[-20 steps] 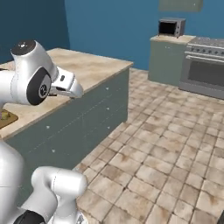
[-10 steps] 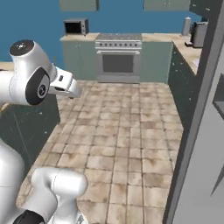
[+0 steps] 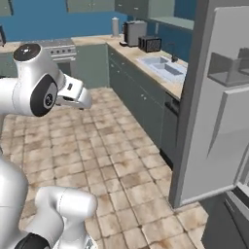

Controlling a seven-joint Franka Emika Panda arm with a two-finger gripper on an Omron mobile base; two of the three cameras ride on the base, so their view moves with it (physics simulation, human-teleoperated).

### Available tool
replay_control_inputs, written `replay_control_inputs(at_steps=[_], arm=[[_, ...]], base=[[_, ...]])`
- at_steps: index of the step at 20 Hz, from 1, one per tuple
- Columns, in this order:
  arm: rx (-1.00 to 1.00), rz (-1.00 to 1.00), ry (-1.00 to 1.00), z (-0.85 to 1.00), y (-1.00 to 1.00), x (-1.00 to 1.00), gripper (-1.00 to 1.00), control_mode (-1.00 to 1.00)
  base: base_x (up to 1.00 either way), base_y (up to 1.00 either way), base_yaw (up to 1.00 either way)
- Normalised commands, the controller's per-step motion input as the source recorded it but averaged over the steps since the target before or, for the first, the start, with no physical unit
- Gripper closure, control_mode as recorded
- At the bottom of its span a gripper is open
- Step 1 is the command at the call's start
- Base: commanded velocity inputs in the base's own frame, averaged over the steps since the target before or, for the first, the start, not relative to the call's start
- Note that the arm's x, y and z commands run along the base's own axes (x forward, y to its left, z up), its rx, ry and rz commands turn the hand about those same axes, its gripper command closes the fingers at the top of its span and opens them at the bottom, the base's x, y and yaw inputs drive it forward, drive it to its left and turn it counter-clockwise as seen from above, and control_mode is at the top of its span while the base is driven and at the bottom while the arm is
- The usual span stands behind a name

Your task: Retrieve the sausage and cheese from the fridge and place them on the cutting board on the counter.

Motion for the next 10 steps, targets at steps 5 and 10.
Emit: replay_control_inputs(at_steps=[5,10], arm=[[0.00,0.00,0.00,0.00,0.00,0.00,-1.00,1.00],[0.00,0.00,0.00,0.00,0.00,0.00,-1.00,1.00]], base=[[-0.60,0.15,-0.62],[-0.66,-0.08,-0.56]])
